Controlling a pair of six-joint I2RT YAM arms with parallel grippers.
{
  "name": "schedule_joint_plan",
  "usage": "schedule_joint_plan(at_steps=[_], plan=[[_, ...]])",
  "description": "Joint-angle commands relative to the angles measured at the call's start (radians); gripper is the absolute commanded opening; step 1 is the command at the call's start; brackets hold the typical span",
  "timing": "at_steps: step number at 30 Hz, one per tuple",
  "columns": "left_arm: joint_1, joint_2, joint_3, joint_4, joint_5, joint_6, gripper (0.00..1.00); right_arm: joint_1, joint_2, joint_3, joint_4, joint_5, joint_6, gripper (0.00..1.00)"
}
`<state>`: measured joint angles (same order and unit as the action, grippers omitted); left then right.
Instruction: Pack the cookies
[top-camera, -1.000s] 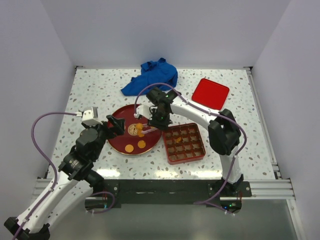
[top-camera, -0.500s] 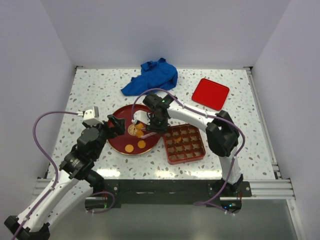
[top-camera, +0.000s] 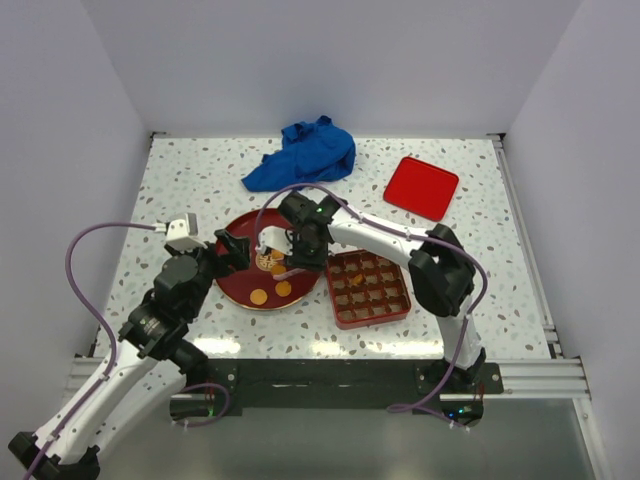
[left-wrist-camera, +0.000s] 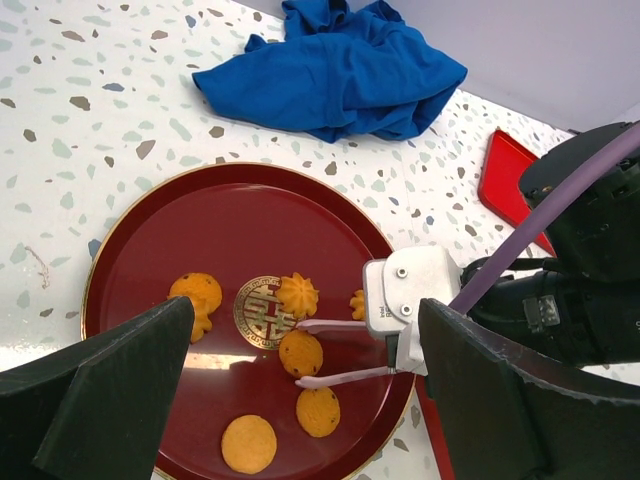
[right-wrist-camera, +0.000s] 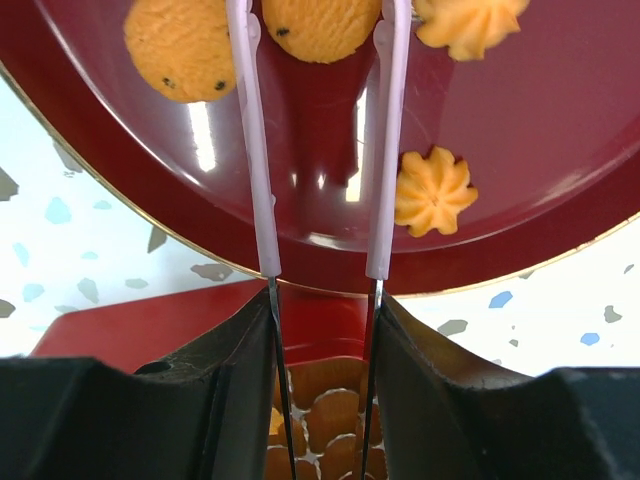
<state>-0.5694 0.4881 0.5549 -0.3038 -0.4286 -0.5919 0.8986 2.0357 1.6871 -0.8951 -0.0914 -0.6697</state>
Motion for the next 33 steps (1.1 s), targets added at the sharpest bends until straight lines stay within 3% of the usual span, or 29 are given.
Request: schedule_joint_plan(at_steps=[1,15,33], plan=[[0.008,-0.013,-0.009,0.034,-0.015,-0.011,1.0,0.01,-0.002,0.002,0.028,0.008,0.015,0.43],[0.006,-0.029,-0.004,0.014,-0.021,-0.017,1.0,0.013,0.02,0.014,0.025,0.022,0.022,0.42],[0.006,-0.017,0.007,0.031,-0.015,-0.011,1.0,0.008,-0.115,0.01,0.009,-0.047,0.024,0.16]])
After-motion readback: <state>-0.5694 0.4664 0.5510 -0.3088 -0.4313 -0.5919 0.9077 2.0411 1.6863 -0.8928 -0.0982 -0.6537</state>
